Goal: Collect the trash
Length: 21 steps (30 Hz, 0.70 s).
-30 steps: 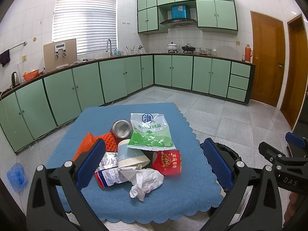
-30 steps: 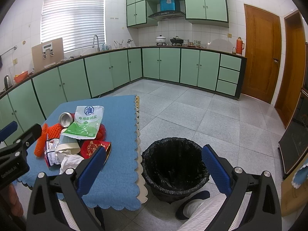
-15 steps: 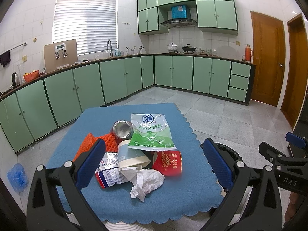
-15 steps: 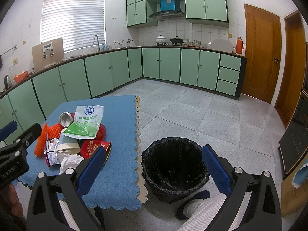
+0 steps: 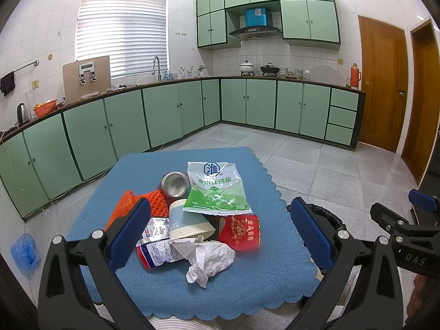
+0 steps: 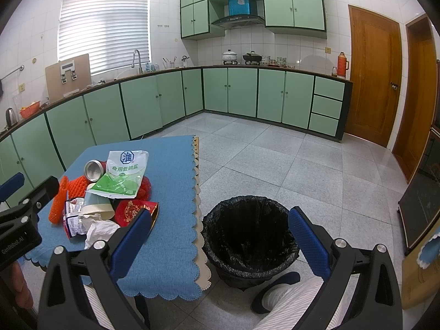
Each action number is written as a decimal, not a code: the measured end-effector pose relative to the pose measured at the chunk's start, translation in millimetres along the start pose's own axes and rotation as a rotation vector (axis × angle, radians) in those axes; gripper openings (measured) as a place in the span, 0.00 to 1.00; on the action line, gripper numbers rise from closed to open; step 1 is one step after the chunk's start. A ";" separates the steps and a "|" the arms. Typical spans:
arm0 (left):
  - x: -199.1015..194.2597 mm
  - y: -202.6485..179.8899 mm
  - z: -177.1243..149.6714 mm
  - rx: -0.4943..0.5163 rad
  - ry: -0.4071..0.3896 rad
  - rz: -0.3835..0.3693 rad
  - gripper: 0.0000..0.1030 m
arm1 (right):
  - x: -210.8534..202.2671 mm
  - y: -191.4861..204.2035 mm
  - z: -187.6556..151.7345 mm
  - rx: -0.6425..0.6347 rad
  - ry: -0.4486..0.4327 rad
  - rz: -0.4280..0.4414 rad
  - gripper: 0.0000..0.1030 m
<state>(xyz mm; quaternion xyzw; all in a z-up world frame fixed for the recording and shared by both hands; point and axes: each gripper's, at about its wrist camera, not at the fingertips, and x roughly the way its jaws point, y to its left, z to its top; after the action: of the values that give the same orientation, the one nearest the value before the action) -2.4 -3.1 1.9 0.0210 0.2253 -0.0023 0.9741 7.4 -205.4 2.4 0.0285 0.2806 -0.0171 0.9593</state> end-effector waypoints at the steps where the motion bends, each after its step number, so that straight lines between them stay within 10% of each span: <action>1: -0.1 -0.1 0.0 0.000 0.000 0.000 0.95 | 0.0 0.0 -0.1 0.000 0.000 0.000 0.94; 21: 0.4 2.5 1.5 -0.001 0.001 0.000 0.95 | 1.3 -0.4 0.1 0.001 0.001 0.001 0.94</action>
<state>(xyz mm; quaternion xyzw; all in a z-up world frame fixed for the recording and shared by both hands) -1.3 -0.6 3.2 0.0204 0.2259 -0.0020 0.9739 8.4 -205.9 1.8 0.0290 0.2808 -0.0169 0.9592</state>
